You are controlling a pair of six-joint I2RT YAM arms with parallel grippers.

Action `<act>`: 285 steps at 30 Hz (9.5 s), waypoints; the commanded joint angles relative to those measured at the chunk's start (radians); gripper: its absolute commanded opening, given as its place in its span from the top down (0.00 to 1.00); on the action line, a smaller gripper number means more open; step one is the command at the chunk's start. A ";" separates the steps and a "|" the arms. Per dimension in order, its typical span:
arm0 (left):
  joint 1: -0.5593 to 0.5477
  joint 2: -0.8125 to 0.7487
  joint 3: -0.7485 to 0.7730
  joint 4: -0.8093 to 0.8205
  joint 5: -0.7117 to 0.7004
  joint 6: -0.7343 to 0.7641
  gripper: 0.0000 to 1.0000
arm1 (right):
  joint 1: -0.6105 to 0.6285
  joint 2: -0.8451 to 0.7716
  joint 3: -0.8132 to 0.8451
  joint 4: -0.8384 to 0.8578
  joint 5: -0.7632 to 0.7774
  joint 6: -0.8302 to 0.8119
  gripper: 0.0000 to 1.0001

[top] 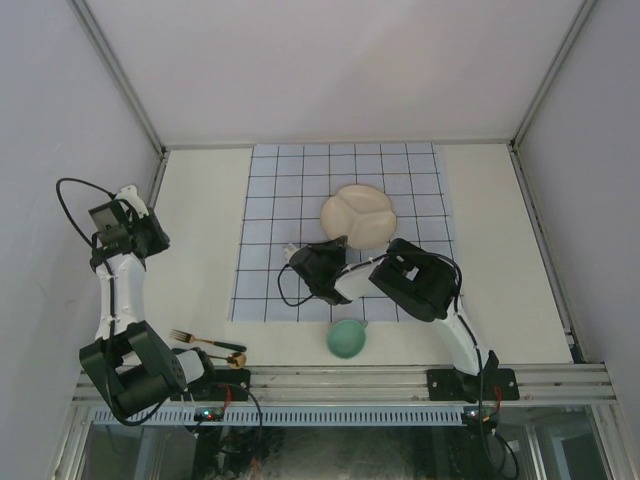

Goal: Set the dinner table for one person
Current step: Place the plate on the napkin.

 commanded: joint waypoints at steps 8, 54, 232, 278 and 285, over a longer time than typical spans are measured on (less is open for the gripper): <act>0.014 -0.038 0.014 0.013 -0.012 0.016 0.64 | 0.044 0.024 0.169 0.157 0.153 -0.153 1.00; 0.032 -0.018 0.011 0.029 0.011 0.010 0.64 | 0.081 0.076 0.213 -0.056 0.127 0.013 1.00; 0.040 -0.137 -0.051 0.060 -0.043 0.054 0.64 | -0.763 0.267 0.952 -1.141 -1.658 0.902 0.59; 0.040 -0.134 -0.065 0.068 -0.046 0.050 0.64 | -0.842 0.264 0.967 -1.160 -1.776 0.999 1.00; 0.038 -0.134 -0.065 0.068 -0.044 0.050 0.64 | -0.837 0.278 1.058 -1.232 -1.729 0.954 1.00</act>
